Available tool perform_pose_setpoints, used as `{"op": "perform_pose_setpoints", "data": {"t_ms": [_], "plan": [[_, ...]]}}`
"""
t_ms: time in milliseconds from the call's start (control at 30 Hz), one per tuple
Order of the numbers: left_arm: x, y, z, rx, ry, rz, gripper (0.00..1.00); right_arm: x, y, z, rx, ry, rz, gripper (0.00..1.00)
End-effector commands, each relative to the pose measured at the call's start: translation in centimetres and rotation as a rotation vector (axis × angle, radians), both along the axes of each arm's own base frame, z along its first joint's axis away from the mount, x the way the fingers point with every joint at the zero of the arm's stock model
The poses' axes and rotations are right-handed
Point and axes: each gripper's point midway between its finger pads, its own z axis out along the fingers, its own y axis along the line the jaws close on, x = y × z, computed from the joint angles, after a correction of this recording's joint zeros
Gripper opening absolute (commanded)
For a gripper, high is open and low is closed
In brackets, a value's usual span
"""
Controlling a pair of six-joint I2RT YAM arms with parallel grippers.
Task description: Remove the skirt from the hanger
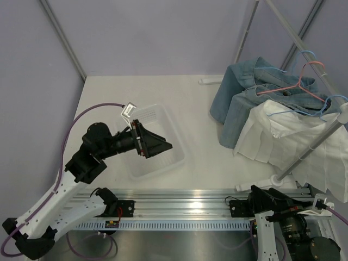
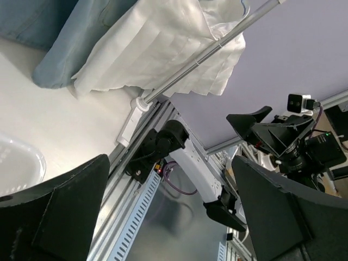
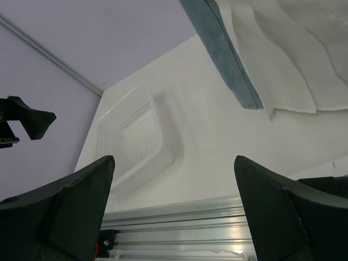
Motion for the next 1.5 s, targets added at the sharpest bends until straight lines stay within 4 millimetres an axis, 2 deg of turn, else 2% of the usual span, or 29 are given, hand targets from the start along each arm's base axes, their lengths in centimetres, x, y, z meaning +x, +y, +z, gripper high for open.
{"op": "perform_pose_setpoints", "data": {"t_ms": [0, 33, 100, 133, 233, 267, 300, 333, 367, 400, 433, 533, 567, 600, 633, 667, 733, 867, 967, 1033, 1133, 1167, 1233, 1300, 1333, 1467], "plan": [[2.2, -1.8, 4.6, 0.046, -0.198, 0.046, 0.99, -1.0, -0.8, -4.6, 0.020, 0.231, -0.058, 0.99], [2.4, -2.9, 4.8, 0.071, -0.208, 0.038, 0.99, -1.0, -0.8, -4.6, 0.022, 0.235, -0.058, 1.00], [4.2, -5.7, 6.0, 0.127, -0.258, 0.018, 0.99, -1.3, -0.5, -4.1, 0.024, 0.223, -0.042, 1.00], [4.1, -7.0, 6.6, 0.135, -0.282, -0.010, 0.99, -1.3, -0.2, -4.0, 0.022, 0.230, -0.026, 1.00], [5.6, -11.2, 9.0, 0.145, -0.394, -0.079, 0.97, -1.6, 0.8, -3.8, 0.023, 0.243, 0.035, 0.99], [6.3, -13.1, 10.3, 0.136, -0.448, -0.116, 0.92, -1.8, 1.3, -3.5, 0.025, 0.238, 0.066, 1.00], [6.7, -14.3, 8.7, 0.163, -0.448, -0.151, 0.91, -2.0, 1.5, -3.4, 0.025, 0.233, 0.077, 1.00], [6.5, -15.1, 11.3, 0.120, -0.511, -0.166, 0.89, -2.2, 1.7, -3.3, 0.027, 0.227, 0.087, 0.99], [6.6, -15.9, 11.8, 0.118, -0.573, -0.184, 0.81, -2.6, 1.8, -2.9, 0.028, 0.212, 0.093, 0.99], [7.5, -17.5, 10.9, 0.137, -0.593, -0.204, 0.77, -2.9, 1.9, -2.7, 0.031, 0.202, 0.096, 0.99], [7.0, -18.1, 12.7, 0.102, -0.652, -0.225, 0.72, -3.3, 2.0, -2.6, 0.038, 0.192, 0.099, 0.99], [8.4, -20.7, 11.9, 0.108, -0.710, -0.257, 0.68, -4.2, 2.6, -2.0, 0.052, 0.163, 0.125, 0.99], [8.2, -21.1, 13.4, 0.070, -0.746, -0.267, 0.68, -4.5, 2.8, -1.8, 0.054, 0.154, 0.132, 1.00], [8.4, -21.7, 13.3, 0.060, -0.751, -0.278, 0.67, -4.7, 3.0, -1.8, 0.061, 0.153, 0.144, 1.00], [8.6, -23.0, 12.3, 0.056, -0.743, -0.312, 0.65, -4.9, 3.1, -1.9, 0.071, 0.159, 0.147, 0.99], [8.5, -23.3, 13.6, 0.017, -0.773, -0.316, 0.65, -5.0, 3.2, -1.9, 0.076, 0.160, 0.153, 1.00], [8.1, -24.2, 13.7, -0.017, -0.792, -0.359, 0.64, -5.1, 3.4, -1.9, 0.091, 0.163, 0.162, 0.99], [7.8, -26.6, 12.7, -0.105, -0.802, -0.448, 0.61, -5.3, 3.9, -2.0, 0.115, 0.165, 0.181, 0.99], [7.6, -27.6, 12.6, -0.148, -0.815, -0.483, 0.61, -5.4, 4.0, -2.0, 0.129, 0.166, 0.187, 0.99], [7.9, -28.6, 11.6, -0.152, -0.816, -0.508, 0.61, -5.5, 4.2, -1.8, 0.140, 0.165, 0.195, 0.99], [7.8, -29.0, 10.6, -0.158, -0.843, -0.538, 0.67, -5.8, 4.5, -1.3, 0.143, 0.152, 0.216, 1.00], [7.9, -29.1, 10.3, -0.148, -0.869, -0.537, 0.78, -5.9, 4.6, -1.2, 0.141, 0.146, 0.219, 0.99], [7.7, -29.1, 9.6, -0.137, -0.891, -0.567, 0.89, -6.0, 4.6, -1.0, 0.140, 0.149, 0.221, 0.99], [7.6, -29.2, 9.0, -0.130, -0.923, -0.595, 0.94, -6.1, 4.6, -0.9, 0.134, 0.147, 0.225, 1.00], [7.4, -29.3, 8.2, -0.130, -0.923, -0.633, 0.95, -6.1, 4.7, -0.9, 0.135, 0.150, 0.227, 0.99], [6.7, -29.4, 7.3, -0.147, -0.948, -0.703, 0.97, -6.1, 4.8, -0.7, 0.141, 0.148, 0.235, 0.99]]}}
